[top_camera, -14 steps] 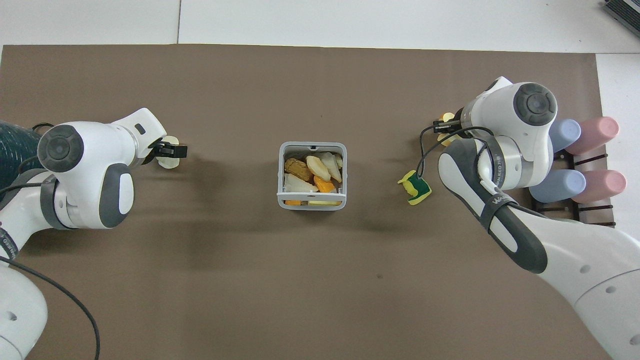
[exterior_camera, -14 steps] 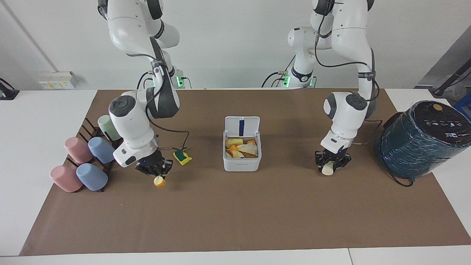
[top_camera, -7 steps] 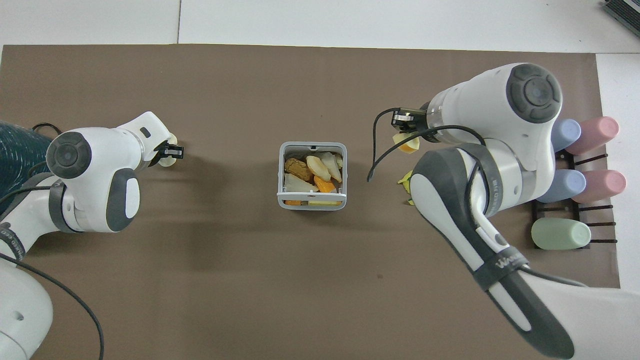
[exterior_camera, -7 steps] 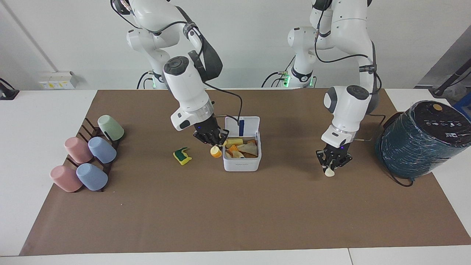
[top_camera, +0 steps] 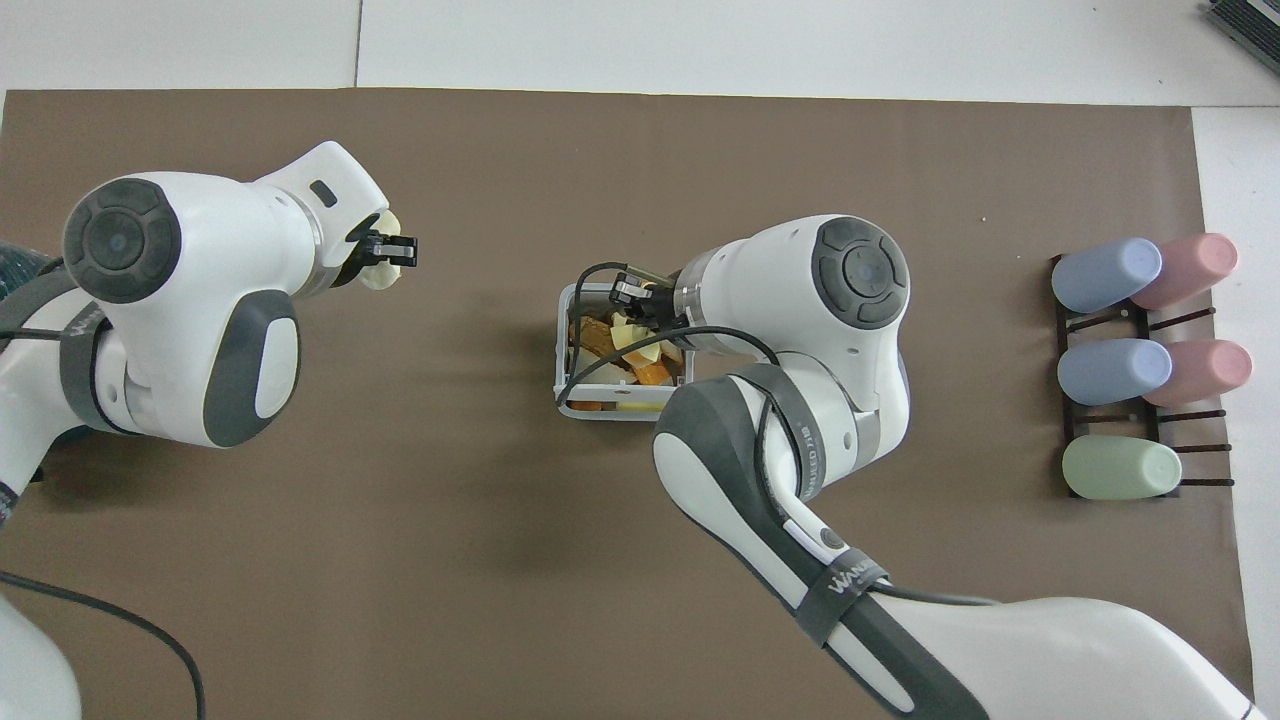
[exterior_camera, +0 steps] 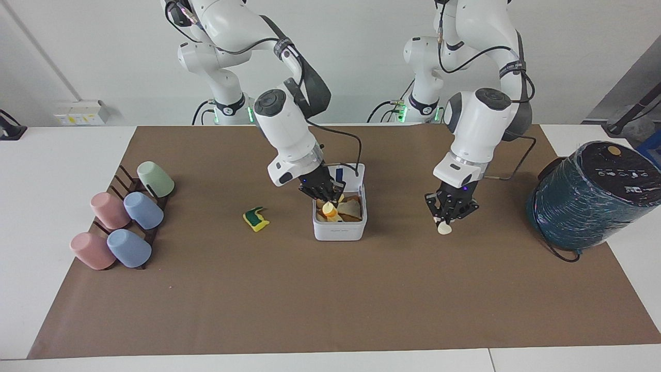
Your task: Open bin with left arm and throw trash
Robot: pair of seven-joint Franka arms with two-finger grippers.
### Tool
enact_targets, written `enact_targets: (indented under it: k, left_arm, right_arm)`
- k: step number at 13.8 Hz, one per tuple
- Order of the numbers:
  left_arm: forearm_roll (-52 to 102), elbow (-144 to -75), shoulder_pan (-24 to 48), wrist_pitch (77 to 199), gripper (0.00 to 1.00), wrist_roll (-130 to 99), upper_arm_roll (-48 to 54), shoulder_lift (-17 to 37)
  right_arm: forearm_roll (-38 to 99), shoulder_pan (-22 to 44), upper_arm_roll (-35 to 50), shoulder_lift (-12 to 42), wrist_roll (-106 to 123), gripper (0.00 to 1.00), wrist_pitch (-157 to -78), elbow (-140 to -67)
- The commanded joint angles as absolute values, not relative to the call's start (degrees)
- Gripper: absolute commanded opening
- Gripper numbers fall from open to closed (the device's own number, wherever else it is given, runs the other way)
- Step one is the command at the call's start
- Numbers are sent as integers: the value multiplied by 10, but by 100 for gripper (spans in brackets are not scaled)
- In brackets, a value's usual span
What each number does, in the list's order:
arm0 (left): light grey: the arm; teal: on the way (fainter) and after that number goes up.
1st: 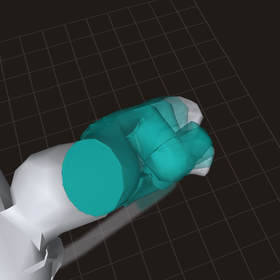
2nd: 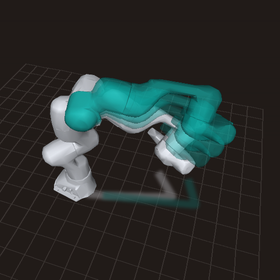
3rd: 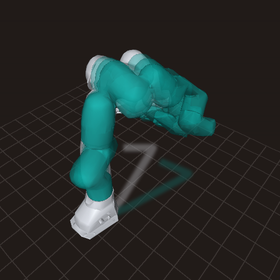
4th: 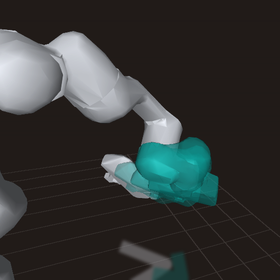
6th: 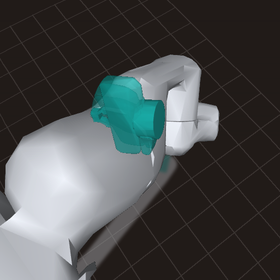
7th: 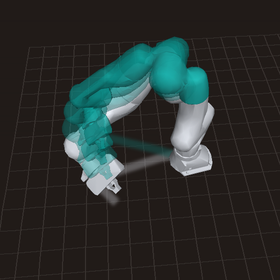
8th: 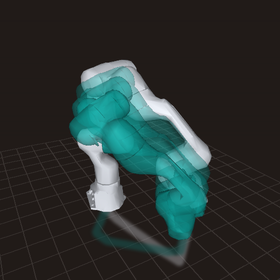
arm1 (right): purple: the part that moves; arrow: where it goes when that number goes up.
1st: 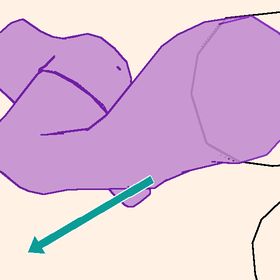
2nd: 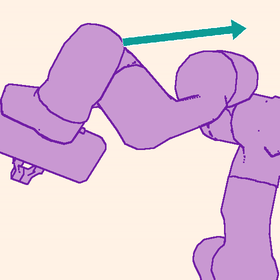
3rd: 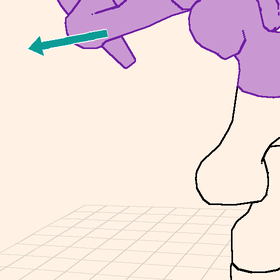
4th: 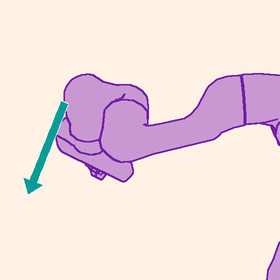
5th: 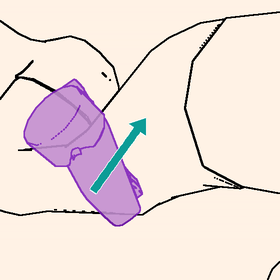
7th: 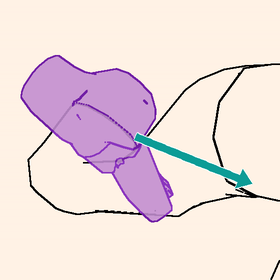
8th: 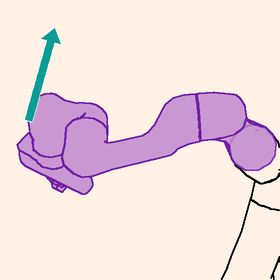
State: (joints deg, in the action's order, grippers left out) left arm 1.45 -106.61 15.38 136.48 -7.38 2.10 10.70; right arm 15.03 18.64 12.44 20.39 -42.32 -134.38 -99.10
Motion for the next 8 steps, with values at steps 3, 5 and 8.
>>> enact_targets:
  k: [3,5,8]
  left_arm:
    - [18,-1048,209,1353,0,-136,14,118]
    - [23,-1048,234,1355,0,-151,15,118]
    - [66,-1048,260,1361,0,-160,14,120]
  right_arm:
    - [161,189,127,195,-426,100,-1347,-999]
    - [161,189,127,195,-425,100,-1350,-994]
    - [158,191,127,185,-427,100,-1347,-995]
